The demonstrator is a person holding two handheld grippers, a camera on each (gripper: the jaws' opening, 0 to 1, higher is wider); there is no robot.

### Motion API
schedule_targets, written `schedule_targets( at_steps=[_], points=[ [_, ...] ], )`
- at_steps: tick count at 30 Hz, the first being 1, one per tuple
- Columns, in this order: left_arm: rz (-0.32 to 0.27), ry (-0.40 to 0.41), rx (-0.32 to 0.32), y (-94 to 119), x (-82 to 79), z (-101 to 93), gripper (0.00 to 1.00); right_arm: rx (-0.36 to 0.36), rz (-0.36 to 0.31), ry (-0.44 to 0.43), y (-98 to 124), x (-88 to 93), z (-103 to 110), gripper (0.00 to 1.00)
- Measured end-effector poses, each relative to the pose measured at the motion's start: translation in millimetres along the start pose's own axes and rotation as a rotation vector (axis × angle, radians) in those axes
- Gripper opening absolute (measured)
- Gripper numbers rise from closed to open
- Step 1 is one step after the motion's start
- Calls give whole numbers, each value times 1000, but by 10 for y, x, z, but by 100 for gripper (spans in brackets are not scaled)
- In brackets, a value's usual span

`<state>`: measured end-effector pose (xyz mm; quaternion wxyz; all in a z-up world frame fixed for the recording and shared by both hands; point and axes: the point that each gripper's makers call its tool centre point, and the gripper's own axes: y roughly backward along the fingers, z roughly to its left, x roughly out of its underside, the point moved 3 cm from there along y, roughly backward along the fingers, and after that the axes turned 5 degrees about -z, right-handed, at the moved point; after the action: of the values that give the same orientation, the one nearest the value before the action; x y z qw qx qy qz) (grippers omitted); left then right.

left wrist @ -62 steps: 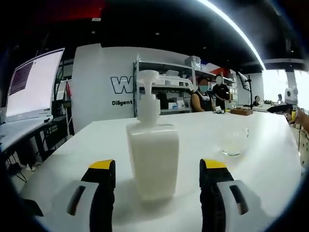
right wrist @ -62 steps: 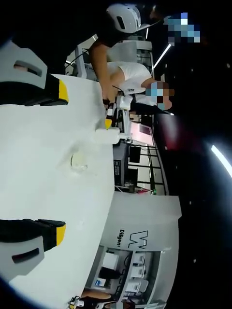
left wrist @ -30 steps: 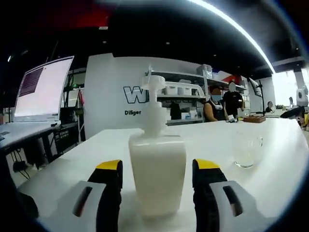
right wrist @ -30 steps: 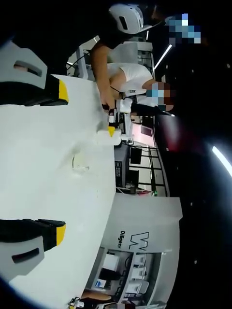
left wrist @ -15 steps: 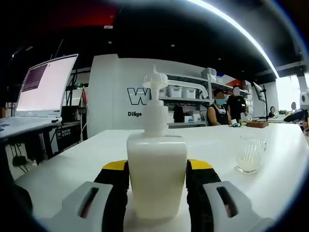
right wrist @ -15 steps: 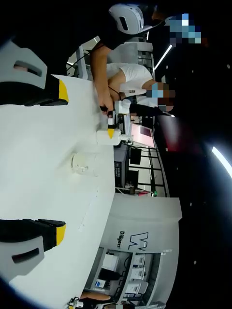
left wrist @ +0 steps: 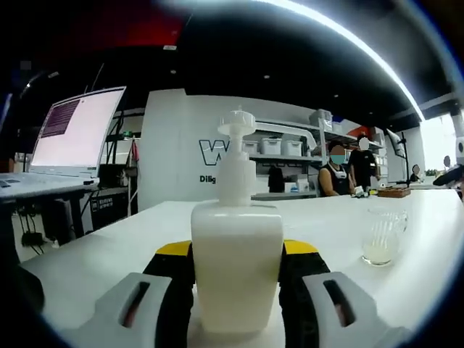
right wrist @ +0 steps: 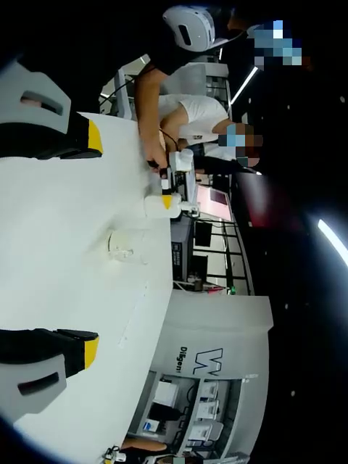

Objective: Hold the bottle steady, press the pump all the way down and release, and repeat the specified number of times to dispense into the cup

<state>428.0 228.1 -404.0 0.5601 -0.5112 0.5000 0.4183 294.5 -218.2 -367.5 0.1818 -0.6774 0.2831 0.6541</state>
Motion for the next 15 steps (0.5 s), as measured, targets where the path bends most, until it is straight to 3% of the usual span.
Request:
schedule_targets(
  at_steps=[15],
  points=[
    [3, -4, -6, 6, 0, -6, 42, -6, -3, 2, -34, 8, 59, 99]
  ],
)
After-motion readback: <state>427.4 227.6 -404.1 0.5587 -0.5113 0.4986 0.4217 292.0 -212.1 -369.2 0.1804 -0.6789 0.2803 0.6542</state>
